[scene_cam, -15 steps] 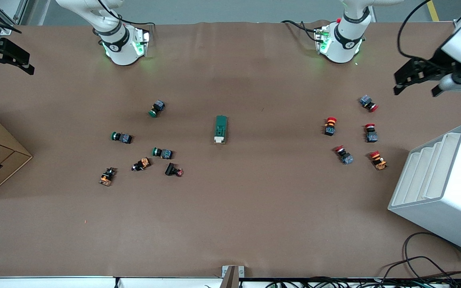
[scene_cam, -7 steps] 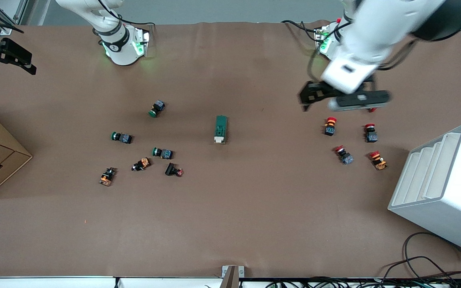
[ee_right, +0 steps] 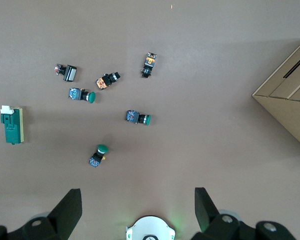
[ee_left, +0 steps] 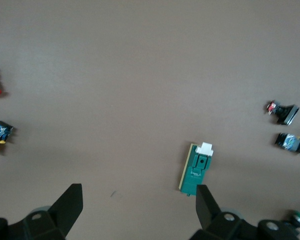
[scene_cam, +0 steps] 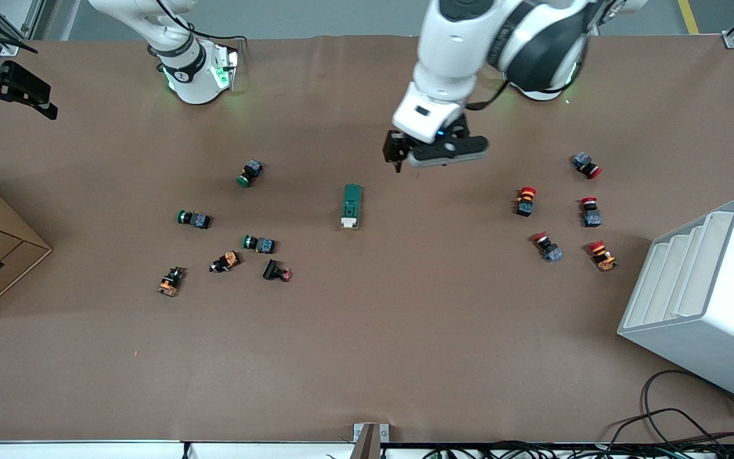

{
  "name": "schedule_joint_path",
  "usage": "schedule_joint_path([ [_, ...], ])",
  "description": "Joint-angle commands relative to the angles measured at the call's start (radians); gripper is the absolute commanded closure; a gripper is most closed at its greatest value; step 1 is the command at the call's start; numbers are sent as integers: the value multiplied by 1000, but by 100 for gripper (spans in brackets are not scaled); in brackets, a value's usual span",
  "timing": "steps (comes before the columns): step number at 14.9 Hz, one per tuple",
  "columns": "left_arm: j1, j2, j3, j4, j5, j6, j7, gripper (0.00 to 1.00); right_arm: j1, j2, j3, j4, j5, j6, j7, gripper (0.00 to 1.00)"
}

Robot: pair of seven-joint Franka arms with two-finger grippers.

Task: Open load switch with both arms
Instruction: 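Move the left gripper over the green load switch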

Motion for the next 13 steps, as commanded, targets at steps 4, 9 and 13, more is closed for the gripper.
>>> schedule_joint_path([
  [4,-158,106,3,-72,317,160,-324,0,9,-8,-2,-10,-14,9,5,0],
  [9,-285,303,0,-64,649,239,-710,1,7,-8,-2,-10,-14,9,5,0],
  [13,-382,393,0,-72,926,239,-904,2,7,-6,0,-10,-14,17,5,0],
])
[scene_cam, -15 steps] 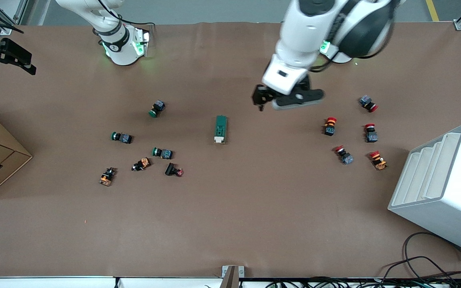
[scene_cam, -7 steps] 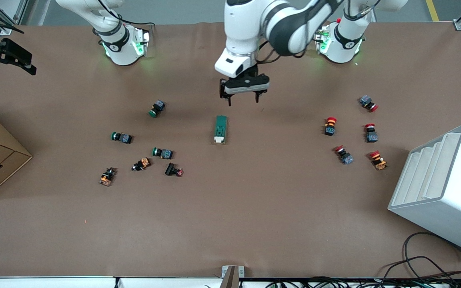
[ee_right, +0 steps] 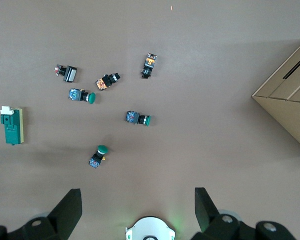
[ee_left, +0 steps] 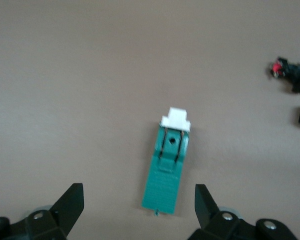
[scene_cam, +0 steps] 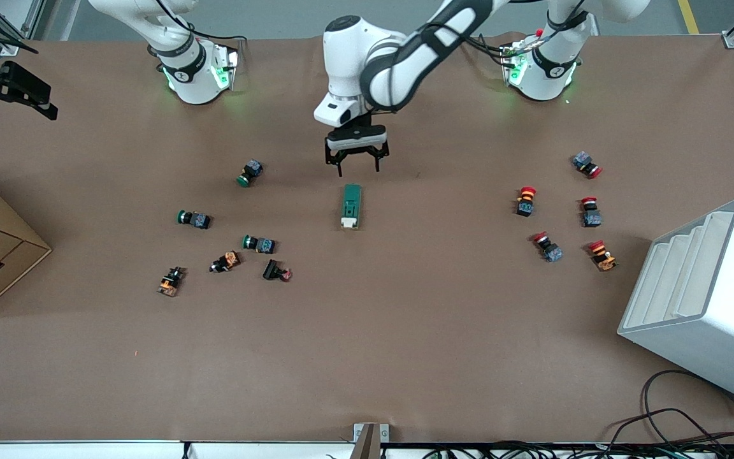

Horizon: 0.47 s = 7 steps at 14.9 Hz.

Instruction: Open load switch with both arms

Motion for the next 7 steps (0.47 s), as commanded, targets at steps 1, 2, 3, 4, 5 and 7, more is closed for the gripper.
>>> schedule_joint_path([
  [1,-50,46,0,12,178,-1,-102,2,8,-6,0,-8,-14,10,5,0],
  [2,-68,58,0,12,244,-4,-156,2,8,-6,-1,-8,-14,10,5,0],
  [3,-89,69,0,11,310,-13,-211,2,8,-3,-1,-7,-14,11,5,0],
  [4,-109,89,2,11,364,-28,-266,2,8,1,-1,-7,-14,10,5,0],
  [5,-125,109,2,11,417,-65,-303,2,8,1,-1,-7,-14,8,5,0],
  [7,-133,156,2,14,546,-115,-345,2,6,3,-1,-4,-14,10,5,0],
])
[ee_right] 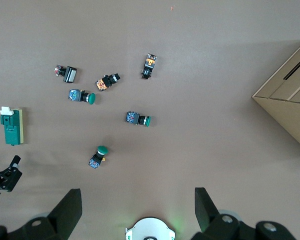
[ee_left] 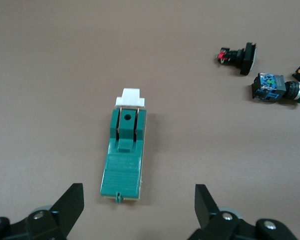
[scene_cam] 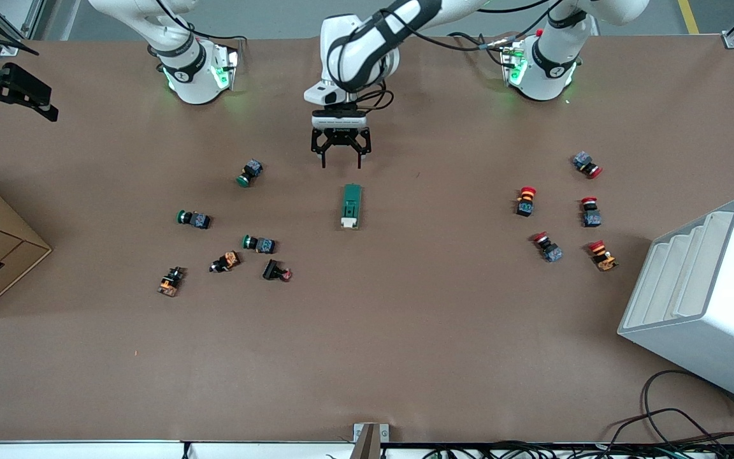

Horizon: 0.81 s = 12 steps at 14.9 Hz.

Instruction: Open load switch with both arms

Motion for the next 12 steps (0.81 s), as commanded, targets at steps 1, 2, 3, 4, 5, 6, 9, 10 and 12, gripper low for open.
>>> schedule_joint_path([
  [1,-13,64,3,12,164,-56,-73,2,3,1,-2,3,-12,8,3,0],
  [2,-16,80,3,11,204,-81,-94,2,0,3,-2,4,-12,8,3,0],
  [3,-27,93,3,11,222,-128,-116,2,5,5,-2,4,-15,6,5,0],
  [4,-34,101,3,14,225,-168,-142,2,-1,5,-2,4,-14,8,5,0],
  [5,-50,116,6,14,242,-188,-157,1,-1,6,-3,4,-6,12,6,0],
  [6,-57,127,7,12,263,-217,-179,1,-4,12,-5,6,-8,11,6,0],
  [9,-90,167,7,6,349,-328,-304,2,-29,44,-9,14,-8,21,6,0],
  [10,-96,176,9,-3,386,-333,-317,2,-34,70,-9,15,-18,32,5,0],
  [12,-96,189,9,-23,438,-360,-358,1,-34,118,-8,17,-24,43,8,0],
])
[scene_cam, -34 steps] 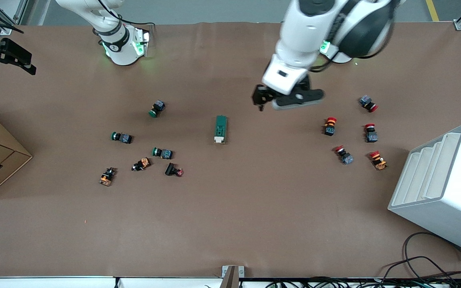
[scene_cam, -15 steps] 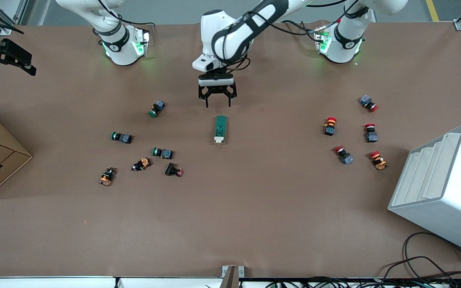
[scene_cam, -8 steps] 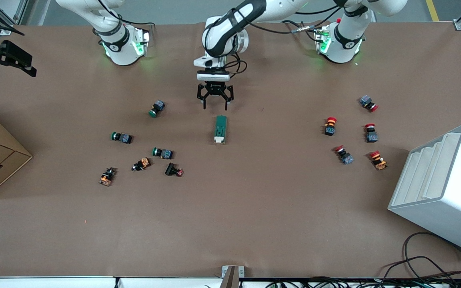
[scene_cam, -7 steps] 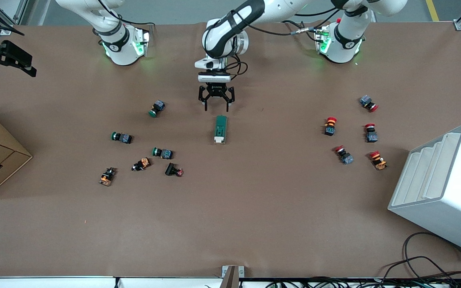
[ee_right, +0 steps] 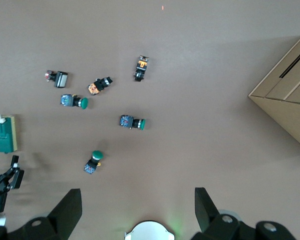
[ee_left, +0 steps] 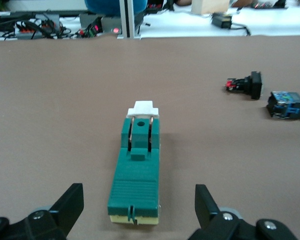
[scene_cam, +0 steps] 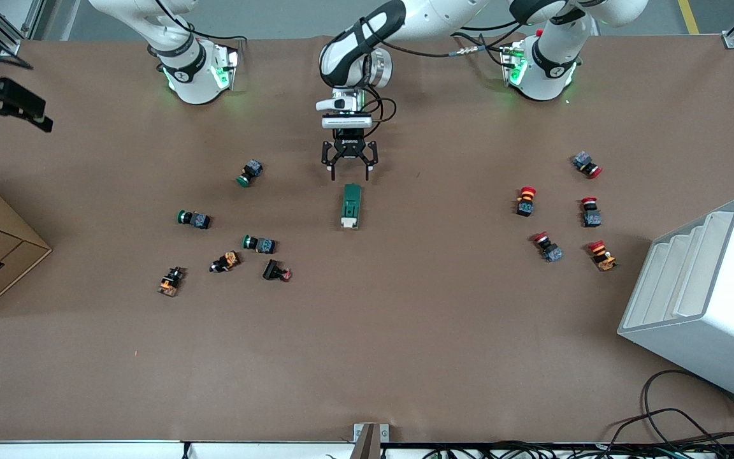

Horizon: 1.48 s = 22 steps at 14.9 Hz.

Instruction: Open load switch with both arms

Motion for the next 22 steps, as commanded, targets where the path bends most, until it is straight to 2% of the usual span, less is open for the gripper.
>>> schedule_joint_path([
  [1,-7,22,6,-16,74,-33,-49,1,-11,93,8,18,-15,23,8,0],
  [6,-7,37,51,-71,206,-40,-127,0,1,203,9,26,-41,116,5,0],
  [9,-9,47,54,-70,214,-40,-130,0,12,225,14,2,-31,128,25,0],
  [14,-18,57,57,-64,233,-45,-121,0,180,275,14,-6,-26,140,488,0],
  [17,-27,70,57,-71,232,-63,-132,0,260,346,14,3,32,152,808,0],
  [19,-26,88,57,-61,234,-68,-130,0,288,387,14,3,89,169,932,0],
  [22,-26,93,57,-59,232,-68,-130,0,355,458,14,6,104,229,1125,0],
])
